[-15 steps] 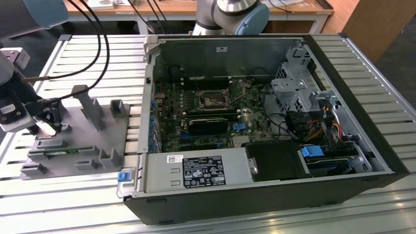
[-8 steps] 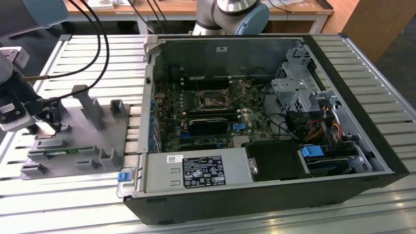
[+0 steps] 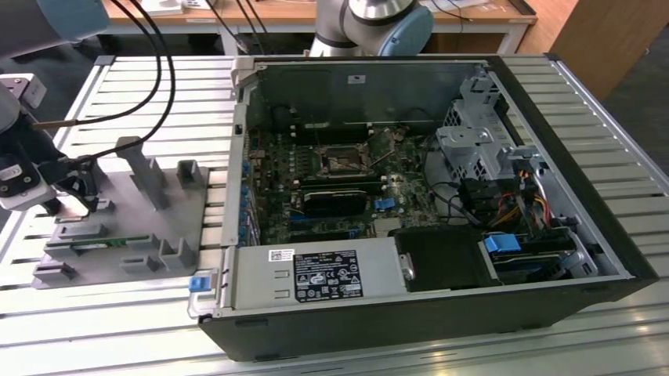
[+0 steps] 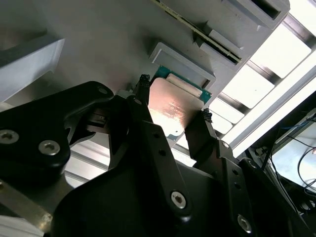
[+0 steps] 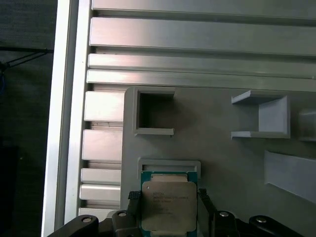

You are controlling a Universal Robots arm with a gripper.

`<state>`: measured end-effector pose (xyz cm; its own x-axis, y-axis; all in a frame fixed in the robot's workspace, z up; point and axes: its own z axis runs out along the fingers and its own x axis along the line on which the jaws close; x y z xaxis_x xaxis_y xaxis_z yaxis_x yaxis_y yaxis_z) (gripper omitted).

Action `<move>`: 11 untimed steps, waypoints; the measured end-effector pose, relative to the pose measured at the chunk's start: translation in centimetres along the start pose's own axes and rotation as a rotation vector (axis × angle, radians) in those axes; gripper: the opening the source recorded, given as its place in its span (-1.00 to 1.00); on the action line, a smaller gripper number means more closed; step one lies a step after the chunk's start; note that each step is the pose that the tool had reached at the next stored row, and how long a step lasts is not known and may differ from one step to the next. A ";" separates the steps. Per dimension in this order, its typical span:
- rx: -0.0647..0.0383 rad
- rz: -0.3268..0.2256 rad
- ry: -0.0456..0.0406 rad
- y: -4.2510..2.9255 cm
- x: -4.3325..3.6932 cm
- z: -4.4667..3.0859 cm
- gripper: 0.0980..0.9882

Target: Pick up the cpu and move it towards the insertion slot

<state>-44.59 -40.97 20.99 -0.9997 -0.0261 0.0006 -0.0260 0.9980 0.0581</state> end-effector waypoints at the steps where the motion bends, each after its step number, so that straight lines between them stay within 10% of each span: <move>1: 0.000 0.000 0.0000 0.00 0.00 -0.02 0.00; 11: 0.000 0.000 0.0000 0.01 0.00 -0.22 0.00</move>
<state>-44.59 -40.97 21.21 -0.9997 -0.0260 0.0006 -0.0259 0.9980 0.0581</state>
